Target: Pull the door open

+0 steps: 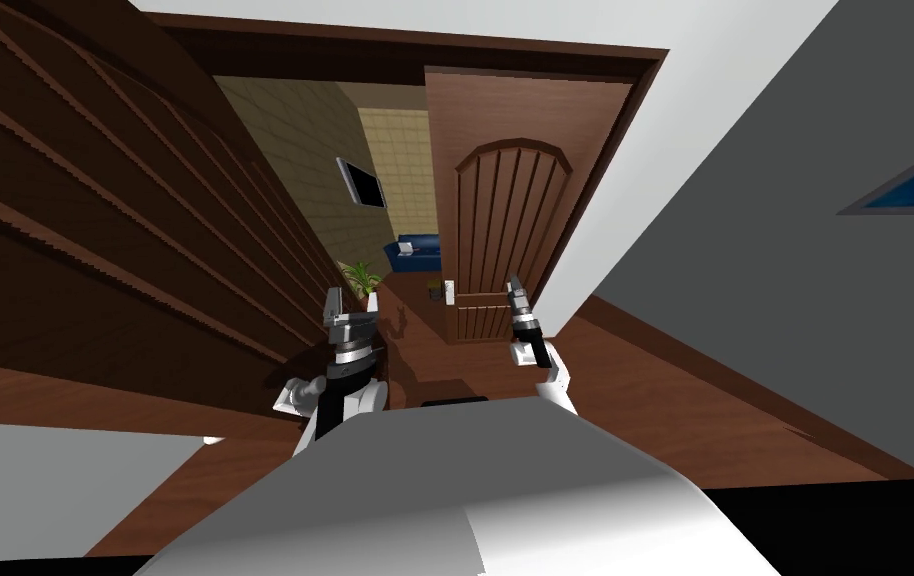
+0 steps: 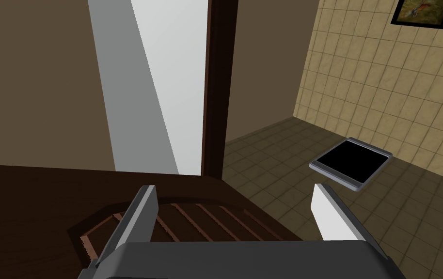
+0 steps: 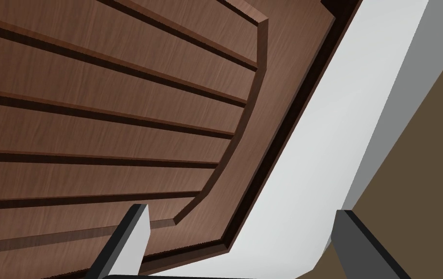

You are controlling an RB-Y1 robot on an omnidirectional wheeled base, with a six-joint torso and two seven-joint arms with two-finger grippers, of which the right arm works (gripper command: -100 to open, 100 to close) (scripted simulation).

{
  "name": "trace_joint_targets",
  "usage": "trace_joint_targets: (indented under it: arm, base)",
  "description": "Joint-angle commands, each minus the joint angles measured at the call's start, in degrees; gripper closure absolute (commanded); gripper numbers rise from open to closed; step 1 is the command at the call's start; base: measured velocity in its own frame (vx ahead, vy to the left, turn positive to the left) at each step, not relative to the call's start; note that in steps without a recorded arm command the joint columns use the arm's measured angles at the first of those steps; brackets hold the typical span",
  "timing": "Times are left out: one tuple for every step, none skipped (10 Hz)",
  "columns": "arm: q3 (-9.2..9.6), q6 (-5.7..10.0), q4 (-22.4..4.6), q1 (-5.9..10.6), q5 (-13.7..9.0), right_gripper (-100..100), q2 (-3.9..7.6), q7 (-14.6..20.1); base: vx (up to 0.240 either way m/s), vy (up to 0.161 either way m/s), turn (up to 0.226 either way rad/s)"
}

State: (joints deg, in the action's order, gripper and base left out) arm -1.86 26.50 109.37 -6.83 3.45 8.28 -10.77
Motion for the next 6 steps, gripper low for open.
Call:
trace_joint_targets:
  arm:
    - [-0.10,-0.04,-1.6,1.62,0.0,-100,0.15,-0.4]
    - [-0.19,-0.03,-2.7,2.74,0.0,-100,0.28,-0.7]
    - [-0.26,-0.03,-3.6,3.58,0.0,-100,0.39,-0.9]
    - [-0.38,-0.01,-4.7,4.70,0.0,-100,0.52,-1.2]
    - [-0.65,0.02,-6.0,5.78,0.0,-100,0.61,-1.4]
    - [-0.84,0.04,-6.9,6.60,0.0,-100,0.67,-1.6]
  base:
    - [-0.009,-0.008,0.042]
    - [-0.012,-0.009,0.036]
    - [-0.011,-0.011,0.036]
    - [-0.009,-0.012,0.042]
    - [-0.012,-0.009,0.050]
    - [-0.013,-0.007,0.050]
